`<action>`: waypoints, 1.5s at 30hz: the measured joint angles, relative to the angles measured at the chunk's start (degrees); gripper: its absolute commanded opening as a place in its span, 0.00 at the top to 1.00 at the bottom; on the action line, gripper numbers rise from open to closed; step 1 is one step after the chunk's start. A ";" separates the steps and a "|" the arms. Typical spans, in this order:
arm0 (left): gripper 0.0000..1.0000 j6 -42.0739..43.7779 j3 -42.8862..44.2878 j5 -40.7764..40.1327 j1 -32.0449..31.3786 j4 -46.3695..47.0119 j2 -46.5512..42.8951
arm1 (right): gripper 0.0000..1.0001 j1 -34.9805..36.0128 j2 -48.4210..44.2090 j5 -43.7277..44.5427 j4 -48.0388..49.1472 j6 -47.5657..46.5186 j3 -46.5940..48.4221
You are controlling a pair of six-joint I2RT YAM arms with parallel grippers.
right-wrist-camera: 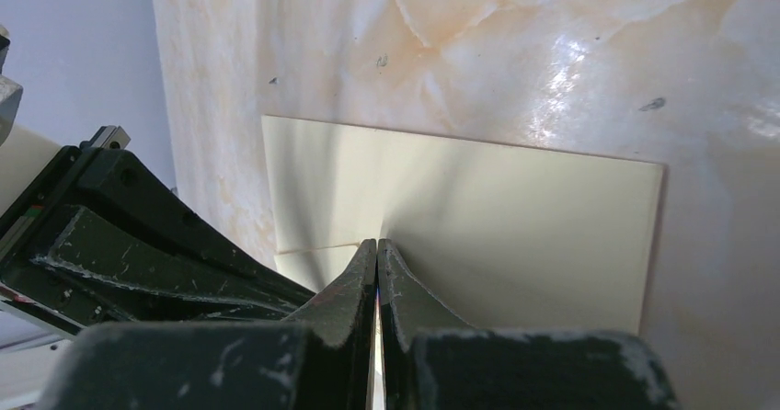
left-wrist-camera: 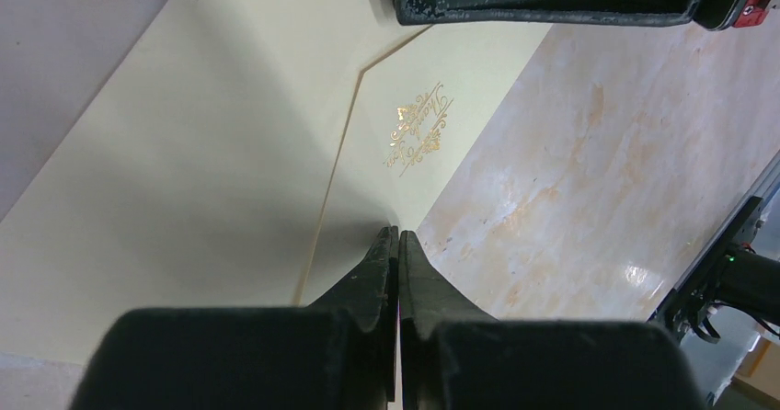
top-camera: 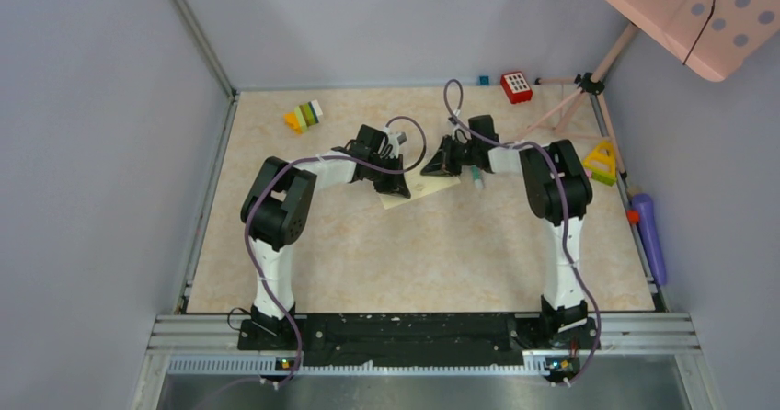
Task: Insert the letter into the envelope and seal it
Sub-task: Seal the envelope flap on the envelope.
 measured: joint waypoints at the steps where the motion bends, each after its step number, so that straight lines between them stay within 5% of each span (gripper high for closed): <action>1: 1.00 -0.02 -0.02 0.02 0.00 0.02 0.02 | 1.00 -0.09 -0.22 0.39 -0.26 -0.61 0.00; 27: 1.00 -1.07 -0.33 1.29 0.20 0.72 0.00 | 1.00 -0.74 -4.13 -3.13 -6.69 -8.68 -2.60; 32: 0.87 -0.81 0.48 1.68 0.15 -0.92 0.00 | 1.00 -0.70 -3.21 -2.38 -8.66 -9.73 -1.95; 40: 0.81 0.02 10.40 1.95 0.17 -7.56 1.36 | 1.00 -0.35 -3.19 -1.07 -12.22 -11.98 -0.24; 45: 0.93 0.00 19.61 1.90 0.22 -9.49 5.53 | 1.00 -0.31 -3.19 -0.90 -12.92 -12.72 0.11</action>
